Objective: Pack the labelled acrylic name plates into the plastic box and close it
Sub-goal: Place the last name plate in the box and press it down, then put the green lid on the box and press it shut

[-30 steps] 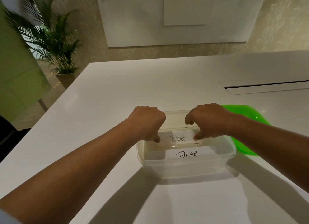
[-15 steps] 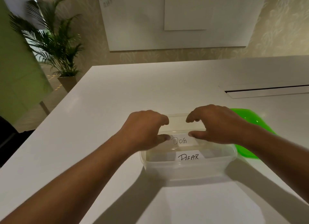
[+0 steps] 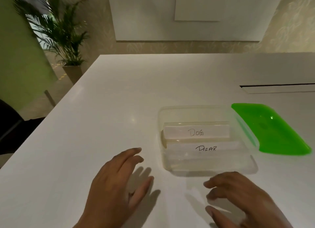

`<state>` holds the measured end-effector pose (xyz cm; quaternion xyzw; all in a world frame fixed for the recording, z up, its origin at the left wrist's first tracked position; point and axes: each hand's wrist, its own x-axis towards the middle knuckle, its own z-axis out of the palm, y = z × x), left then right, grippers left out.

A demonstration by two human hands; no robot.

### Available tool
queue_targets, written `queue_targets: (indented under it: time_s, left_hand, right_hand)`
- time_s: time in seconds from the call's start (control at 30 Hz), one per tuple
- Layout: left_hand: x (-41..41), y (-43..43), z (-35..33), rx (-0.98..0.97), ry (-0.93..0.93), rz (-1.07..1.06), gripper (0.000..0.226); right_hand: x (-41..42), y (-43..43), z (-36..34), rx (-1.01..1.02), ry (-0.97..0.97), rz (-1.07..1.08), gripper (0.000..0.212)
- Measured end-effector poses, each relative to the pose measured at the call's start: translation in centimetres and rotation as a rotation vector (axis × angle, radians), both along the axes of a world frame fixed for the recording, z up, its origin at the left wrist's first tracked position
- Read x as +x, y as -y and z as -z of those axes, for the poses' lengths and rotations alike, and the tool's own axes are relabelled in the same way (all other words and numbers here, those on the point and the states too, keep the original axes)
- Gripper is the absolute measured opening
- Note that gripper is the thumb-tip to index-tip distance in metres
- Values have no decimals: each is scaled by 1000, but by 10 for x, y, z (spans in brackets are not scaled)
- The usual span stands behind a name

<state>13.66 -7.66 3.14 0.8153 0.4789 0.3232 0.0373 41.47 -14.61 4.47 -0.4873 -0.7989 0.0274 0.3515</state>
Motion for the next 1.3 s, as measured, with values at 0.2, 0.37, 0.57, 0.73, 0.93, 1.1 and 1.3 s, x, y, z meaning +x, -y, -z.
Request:
queue_targets:
  time_s: [0.2,0.37,0.57,0.73,0.93,1.1,1.3]
  left_hand:
    - [-28,-12,28,-272,-261,-5,76]
    - [-33,-12,39,-367,-257,36,79]
    - [-33,-14,48,-341,-272,47,79]
    - [-36,-17,48,-349,-254,75,80]
    - [-31,-18,42,-388,-308,91,93]
    - [-13,-21,37,-478,-113,95,119]
    - [26,-14,29,-519,264,26,83]
  right_hand:
    - [-2,8,31,-193,91,223,30]
    - [-13,11,53,-311,183,356,50]
    - [-16,13,54,-391,340,359,58]
    - [-21,13,54,-417,341,369,59]
    - [-20,11,51,-396,218,386,54]
    - [-16,16,30,-274,-388,456,26]
    - [34,3,12,-55,-908,723,20]
